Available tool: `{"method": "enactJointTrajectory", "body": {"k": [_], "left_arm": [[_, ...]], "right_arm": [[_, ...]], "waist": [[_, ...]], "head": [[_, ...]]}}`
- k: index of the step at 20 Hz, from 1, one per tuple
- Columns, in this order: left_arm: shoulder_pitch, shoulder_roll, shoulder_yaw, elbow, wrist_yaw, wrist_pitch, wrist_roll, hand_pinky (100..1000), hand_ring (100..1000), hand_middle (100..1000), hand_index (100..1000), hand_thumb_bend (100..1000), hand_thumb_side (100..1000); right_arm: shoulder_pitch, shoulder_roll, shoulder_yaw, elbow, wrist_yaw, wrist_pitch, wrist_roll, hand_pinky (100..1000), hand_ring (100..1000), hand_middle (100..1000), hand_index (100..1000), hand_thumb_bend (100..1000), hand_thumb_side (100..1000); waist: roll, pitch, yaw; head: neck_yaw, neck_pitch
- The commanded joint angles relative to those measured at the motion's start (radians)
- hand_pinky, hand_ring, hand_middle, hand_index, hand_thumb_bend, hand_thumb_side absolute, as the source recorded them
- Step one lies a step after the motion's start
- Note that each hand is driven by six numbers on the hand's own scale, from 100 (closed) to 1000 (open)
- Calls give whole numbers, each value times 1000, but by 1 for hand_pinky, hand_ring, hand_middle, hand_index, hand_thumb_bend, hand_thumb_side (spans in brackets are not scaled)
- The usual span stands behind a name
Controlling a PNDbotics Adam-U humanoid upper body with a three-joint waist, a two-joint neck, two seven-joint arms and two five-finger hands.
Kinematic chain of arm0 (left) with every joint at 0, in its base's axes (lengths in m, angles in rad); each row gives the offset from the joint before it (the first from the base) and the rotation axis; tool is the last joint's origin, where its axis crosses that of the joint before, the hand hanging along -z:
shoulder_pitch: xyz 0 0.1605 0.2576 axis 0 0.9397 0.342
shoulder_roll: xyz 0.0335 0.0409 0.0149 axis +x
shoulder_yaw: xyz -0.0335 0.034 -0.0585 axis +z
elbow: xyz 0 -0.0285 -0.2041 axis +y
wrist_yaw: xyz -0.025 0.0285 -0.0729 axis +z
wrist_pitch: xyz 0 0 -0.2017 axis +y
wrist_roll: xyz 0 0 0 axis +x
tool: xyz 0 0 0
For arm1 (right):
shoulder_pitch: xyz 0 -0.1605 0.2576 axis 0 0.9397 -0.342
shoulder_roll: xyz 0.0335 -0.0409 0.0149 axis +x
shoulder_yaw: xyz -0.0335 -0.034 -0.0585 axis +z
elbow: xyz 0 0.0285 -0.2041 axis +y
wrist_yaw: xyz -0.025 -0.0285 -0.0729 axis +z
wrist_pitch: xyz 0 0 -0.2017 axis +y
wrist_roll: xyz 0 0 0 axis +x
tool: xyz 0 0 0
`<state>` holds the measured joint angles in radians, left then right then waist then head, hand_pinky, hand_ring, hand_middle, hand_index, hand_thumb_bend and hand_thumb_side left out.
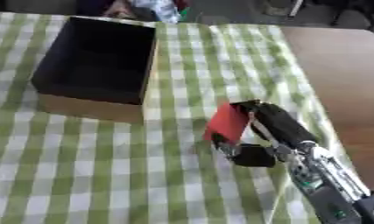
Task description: Pick up objects on the table and place them in the box.
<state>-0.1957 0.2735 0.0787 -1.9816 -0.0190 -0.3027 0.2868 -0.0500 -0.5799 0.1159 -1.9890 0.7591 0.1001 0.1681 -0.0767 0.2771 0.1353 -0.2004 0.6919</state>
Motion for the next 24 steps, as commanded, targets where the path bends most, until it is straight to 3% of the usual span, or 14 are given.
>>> {"method": "enactJointTrajectory", "body": {"k": [1, 8, 14, 24], "left_arm": [[-9, 19, 2, -18, -3, -1, -3, 810, 536, 669, 727, 198, 752], [-8, 21, 0, -18, -2, 0, -4, 811, 537, 670, 727, 197, 753], [-10, 21, -2, -18, 0, -4, -6, 809, 537, 670, 727, 196, 752], [-22, 19, -16, -18, 10, -8, -19, 809, 538, 672, 727, 192, 753]], "right_arm": [[-18, -77, -32, -11, -51, -22, -37, 731, 689, 499, 796, 100, 660], [-67, -215, -93, -11, -197, -73, -90, 722, 667, 479, 779, 100, 646], [-177, -338, -130, -11, -343, -79, -78, 717, 663, 476, 772, 100, 610], [-437, -463, -60, -11, -496, -27, 73, 699, 647, 488, 761, 100, 595]], "waist": [[-11, -27, -1], [-12, -28, -1], [-7, -26, 8], [-5, -15, 33]], "head": [[2, -9], [6, -10], [4, -12], [-16, -22]]}}
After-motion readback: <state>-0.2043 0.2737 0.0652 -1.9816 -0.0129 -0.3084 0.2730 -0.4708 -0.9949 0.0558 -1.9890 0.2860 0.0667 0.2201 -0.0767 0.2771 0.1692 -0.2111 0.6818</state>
